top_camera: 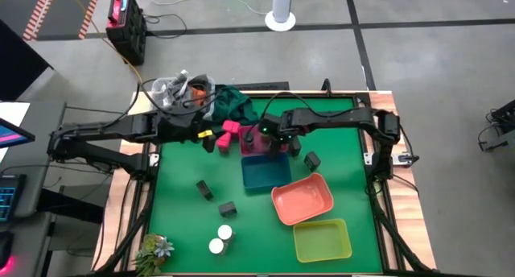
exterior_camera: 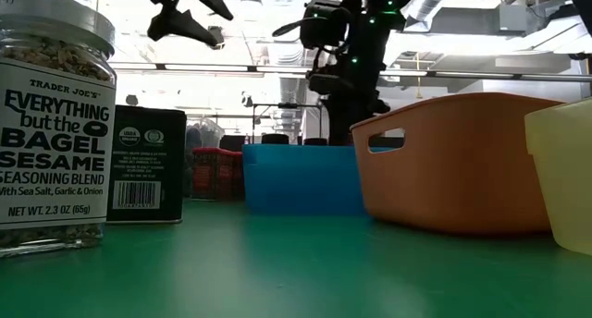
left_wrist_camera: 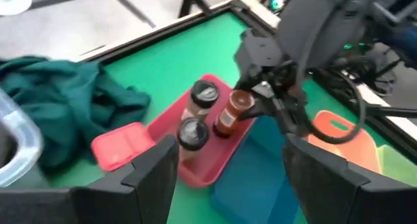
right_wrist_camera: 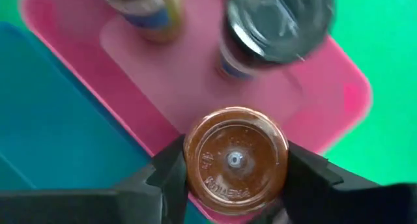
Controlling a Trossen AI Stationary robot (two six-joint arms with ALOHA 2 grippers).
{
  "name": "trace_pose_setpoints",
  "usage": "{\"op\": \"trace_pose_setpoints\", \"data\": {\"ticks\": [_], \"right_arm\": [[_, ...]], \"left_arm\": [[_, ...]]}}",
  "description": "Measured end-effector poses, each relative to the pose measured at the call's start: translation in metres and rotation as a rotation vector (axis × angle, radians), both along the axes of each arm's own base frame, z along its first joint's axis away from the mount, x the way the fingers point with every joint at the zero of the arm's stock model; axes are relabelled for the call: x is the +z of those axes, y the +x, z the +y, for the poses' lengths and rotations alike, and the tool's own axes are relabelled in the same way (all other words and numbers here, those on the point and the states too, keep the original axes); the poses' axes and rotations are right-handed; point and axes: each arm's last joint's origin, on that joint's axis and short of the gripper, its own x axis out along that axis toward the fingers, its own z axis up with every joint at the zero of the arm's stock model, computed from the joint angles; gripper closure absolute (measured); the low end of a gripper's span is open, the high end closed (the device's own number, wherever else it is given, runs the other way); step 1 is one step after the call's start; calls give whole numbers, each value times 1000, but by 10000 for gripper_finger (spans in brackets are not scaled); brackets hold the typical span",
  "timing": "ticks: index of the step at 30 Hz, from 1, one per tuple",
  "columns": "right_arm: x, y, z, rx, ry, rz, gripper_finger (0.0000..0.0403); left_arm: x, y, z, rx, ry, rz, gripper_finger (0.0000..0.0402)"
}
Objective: Sort spices by type
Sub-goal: Adjust the black seasoning bottle in the pink bin
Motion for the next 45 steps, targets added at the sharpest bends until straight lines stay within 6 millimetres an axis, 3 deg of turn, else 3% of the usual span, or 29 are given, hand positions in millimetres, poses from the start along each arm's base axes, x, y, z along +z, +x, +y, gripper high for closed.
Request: {"op": "trace_pose_setpoints", "data": {"ticks": [8,20,33,40,45], "right_arm": [[22,-15,-4,-11,-4,-21,180],[50,-30,-1,-11,-15,-78,184],[126,-74,-12,-120,90,-453,186],[151,-87,-22,-130,252,-669,185],[158,-87,-34,-151,343,-766,185]], "left_arm": [[6,13,4,-27,92,-71,141],[2,24,7,-32,98,-75,141],[1,39,8,-148,371,-2,141],[-9,60,1,-249,530,61,141],[-14,75,-4,-233,580,53,140]]}}
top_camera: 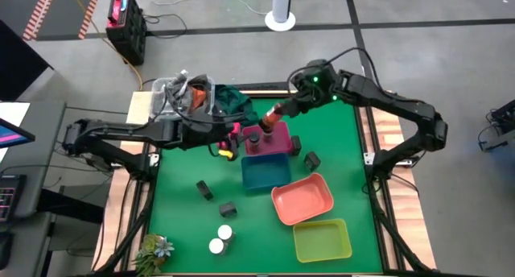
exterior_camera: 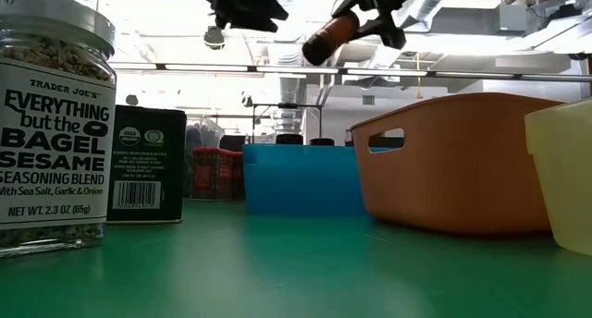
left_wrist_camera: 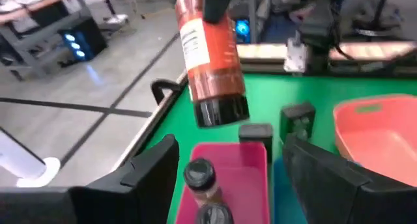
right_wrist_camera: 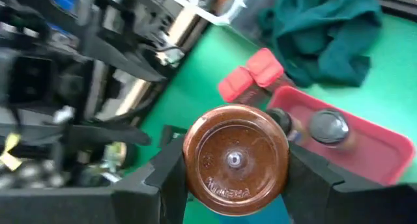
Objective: Sort spices by type
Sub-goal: Adjust the black seasoning bottle in the pink bin
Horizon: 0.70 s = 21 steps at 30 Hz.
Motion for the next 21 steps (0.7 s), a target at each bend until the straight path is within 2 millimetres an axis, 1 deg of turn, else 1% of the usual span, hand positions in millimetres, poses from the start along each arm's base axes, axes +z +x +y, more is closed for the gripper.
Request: {"op": "trace_pose_setpoints", "data": {"ticks": [5,10,13,18,21], "right_arm": [[6,2,-3,16,62,-81,184],[18,8,-2,76,127,-222,184],[25,9,-2,104,166,-287,184],[38,5,-1,125,202,-373,184],[41,6,1,127,215,-391,184]], "left_arm": [[0,3,0,23,-66,-50,140],[7,6,0,20,-38,-125,140],[13,7,0,5,48,-154,140],[24,7,-3,-22,237,-175,140],[28,7,-4,-28,304,-186,140]]}}
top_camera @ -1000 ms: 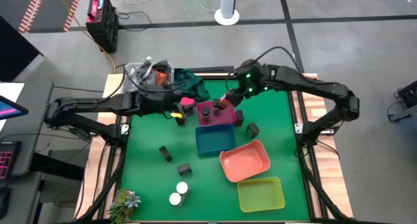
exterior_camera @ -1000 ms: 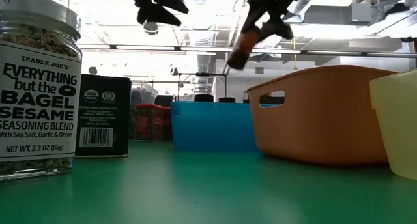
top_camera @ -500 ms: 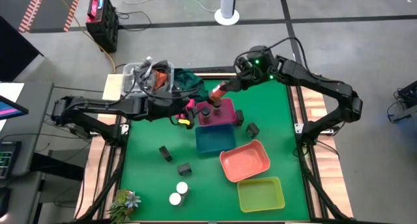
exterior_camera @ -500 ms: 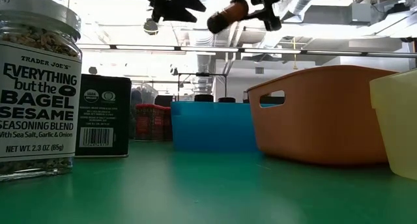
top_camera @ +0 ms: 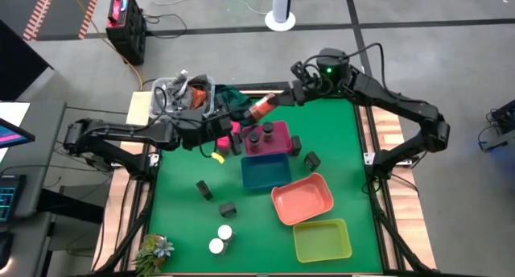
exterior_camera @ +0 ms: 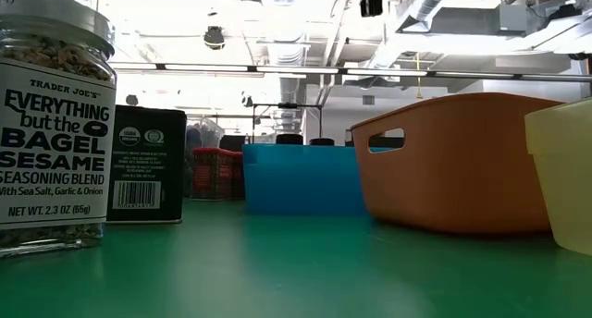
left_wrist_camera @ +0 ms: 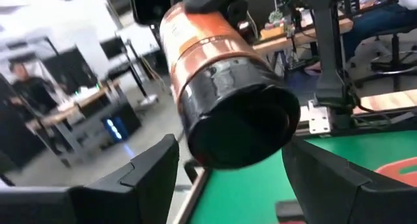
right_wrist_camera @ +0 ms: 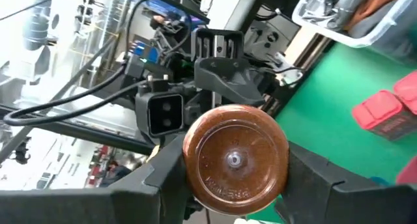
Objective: Sort spices by type
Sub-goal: Adjust the black seasoning bottle in the pink bin
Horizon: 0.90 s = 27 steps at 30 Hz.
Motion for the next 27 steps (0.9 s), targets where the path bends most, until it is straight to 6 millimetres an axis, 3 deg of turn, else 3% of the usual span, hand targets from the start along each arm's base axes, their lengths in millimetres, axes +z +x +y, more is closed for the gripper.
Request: {"op": "trace_pose_setpoints", "data": {"ticks": [7,16,27], "right_arm": [[7,2,3,4,32,-61,184],[8,1,0,-1,81,-58,184],[7,2,0,-2,87,-57,184]], "left_arm": [[16,-2,-3,-8,112,-121,140],[22,-3,-8,3,268,-118,140],[21,-3,-8,26,246,-113,143]]}}
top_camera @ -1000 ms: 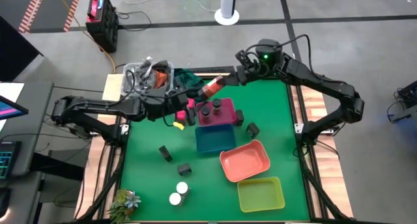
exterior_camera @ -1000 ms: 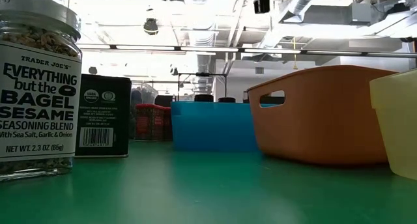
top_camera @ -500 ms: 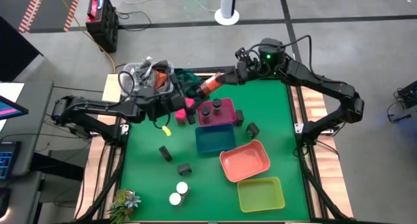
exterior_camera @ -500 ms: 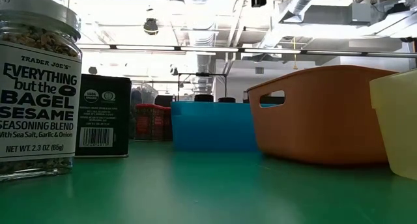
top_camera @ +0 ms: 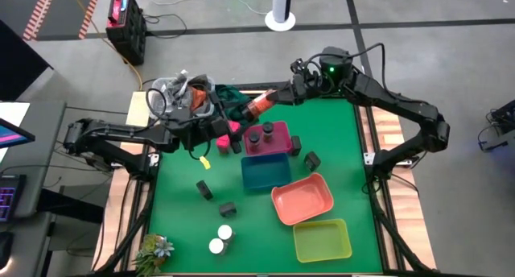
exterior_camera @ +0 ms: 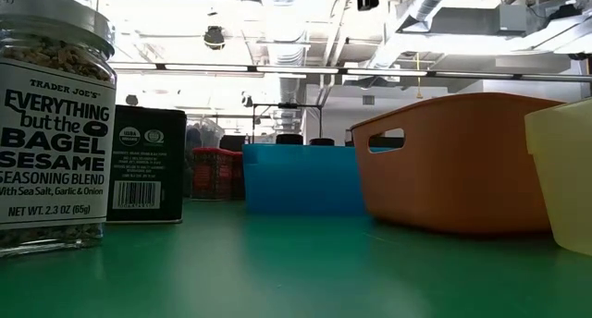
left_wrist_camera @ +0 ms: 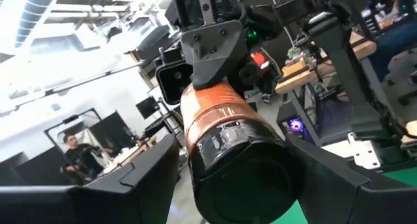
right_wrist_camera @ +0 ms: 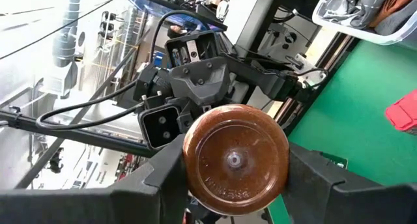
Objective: Sort spices by type
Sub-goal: Adjust the black seasoning bottle in the pink bin
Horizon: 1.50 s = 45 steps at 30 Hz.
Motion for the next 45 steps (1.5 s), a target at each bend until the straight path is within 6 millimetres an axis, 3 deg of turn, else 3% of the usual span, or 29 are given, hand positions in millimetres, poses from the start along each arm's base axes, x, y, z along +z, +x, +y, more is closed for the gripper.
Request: {"op": "trace_pose_setpoints", "data": {"ticks": [7,13,22,26,31,36,41,45], "right_arm": [[0,0,0,-5,3,1,184],[-2,0,0,-4,4,20,173],[-9,-2,0,22,-59,74,105],[-13,-7,-9,21,-62,102,67],[-18,-24,-29,-23,-60,167,24],[-12,-49,-44,-120,-97,175,5],[-6,-79,-51,-230,-153,228,6],[-4,-101,-45,-338,-218,315,5]], "left_arm": [[0,0,1,0,-83,-34,197],[-1,0,0,-10,-117,-44,200],[-3,1,0,-41,-221,-67,201],[-4,1,0,-56,-264,-76,201],[0,0,0,-67,-346,-51,201],[10,-1,-1,-77,-419,67,201],[14,-3,3,-86,-507,108,201],[7,-2,13,-75,-646,143,201]]}}
